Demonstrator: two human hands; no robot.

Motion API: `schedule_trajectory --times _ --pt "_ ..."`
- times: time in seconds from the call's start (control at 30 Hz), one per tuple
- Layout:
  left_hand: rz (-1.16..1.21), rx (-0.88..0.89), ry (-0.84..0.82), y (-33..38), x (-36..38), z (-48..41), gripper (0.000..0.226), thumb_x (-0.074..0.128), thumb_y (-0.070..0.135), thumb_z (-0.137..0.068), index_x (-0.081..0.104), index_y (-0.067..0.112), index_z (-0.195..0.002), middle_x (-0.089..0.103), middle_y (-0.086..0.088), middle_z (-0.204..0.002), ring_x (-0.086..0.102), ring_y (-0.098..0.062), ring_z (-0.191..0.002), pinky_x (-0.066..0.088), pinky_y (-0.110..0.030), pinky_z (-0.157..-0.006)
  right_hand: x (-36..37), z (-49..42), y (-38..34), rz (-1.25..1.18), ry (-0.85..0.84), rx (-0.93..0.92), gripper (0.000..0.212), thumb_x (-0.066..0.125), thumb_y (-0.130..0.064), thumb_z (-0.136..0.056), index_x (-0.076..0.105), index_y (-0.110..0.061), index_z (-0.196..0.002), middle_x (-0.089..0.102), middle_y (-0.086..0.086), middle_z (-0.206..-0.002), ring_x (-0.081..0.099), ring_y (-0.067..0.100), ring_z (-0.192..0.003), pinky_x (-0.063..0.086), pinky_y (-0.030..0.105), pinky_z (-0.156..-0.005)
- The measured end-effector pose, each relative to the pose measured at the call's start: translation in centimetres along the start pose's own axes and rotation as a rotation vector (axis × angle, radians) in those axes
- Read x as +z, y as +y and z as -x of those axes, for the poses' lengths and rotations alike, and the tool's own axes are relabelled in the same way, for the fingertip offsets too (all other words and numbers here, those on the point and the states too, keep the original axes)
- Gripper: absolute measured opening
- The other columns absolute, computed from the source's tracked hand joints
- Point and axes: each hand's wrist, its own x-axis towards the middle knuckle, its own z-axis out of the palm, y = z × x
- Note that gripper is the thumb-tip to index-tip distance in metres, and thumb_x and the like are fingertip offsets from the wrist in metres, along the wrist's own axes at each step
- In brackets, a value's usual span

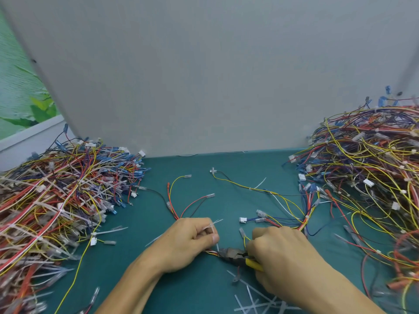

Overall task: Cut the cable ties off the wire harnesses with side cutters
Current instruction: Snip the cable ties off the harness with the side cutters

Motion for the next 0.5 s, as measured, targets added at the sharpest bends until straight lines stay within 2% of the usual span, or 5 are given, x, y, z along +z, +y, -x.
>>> schedule_trajectory --times 0.27,0.37,0.43,0.5 --pt "0.041 -0.007 -0.005 -0.3 0.1 -0.2 0.021 0.059 0.019 -0.092 0.057 0.022 -0.07 0.045 0.015 -0.049 0.035 -0.003 -0.05 0.028 -0.016 -0.051 0.2 0.0 0.1 -0.008 0.007 -0.011 0.017 0.048 -0.025 -0.088 0.057 -0.016 -0.1 0.053 0.003 -0.106 0.056 0.033 -0.097 0.011 0.028 -0.048" --pt "0.059 0.0 -0.001 -0.8 0.0 -0.3 0.02 0.06 0.023 -0.091 0.058 0.017 -0.073 0.041 0.013 -0.054 0.033 -0.005 -0.053 0.029 -0.021 -0.054 0.1 0.0 -0.1 -0.014 0.0 -0.009 0.017 0.048 -0.025 -0.087 0.056 -0.016 -0.1 0.053 0.004 -0.106 0.056 0.033 -0.098 0.011 0.028 -0.048" --pt "0.131 0.0 0.014 -1.0 -0.2 -0.1 0.019 0.059 0.03 -0.086 0.058 0.016 -0.073 0.04 0.009 -0.058 0.035 -0.01 -0.058 0.031 -0.026 -0.057 0.1 0.1 -0.1 -0.03 -0.001 -0.004 0.016 0.048 -0.024 -0.087 0.056 -0.017 -0.099 0.053 0.003 -0.106 0.056 0.033 -0.098 0.016 0.03 -0.048" --pt "0.303 -0.024 0.099 -1.0 -0.5 -0.1 0.016 0.056 0.03 -0.082 0.058 0.018 -0.071 0.04 0.006 -0.06 0.035 -0.012 -0.059 0.031 -0.026 -0.057 -0.2 0.2 0.2 -0.088 0.018 0.014 0.012 0.047 -0.026 -0.086 0.053 -0.02 -0.094 0.052 0.0 -0.105 0.055 0.032 -0.099 0.026 0.033 -0.055"
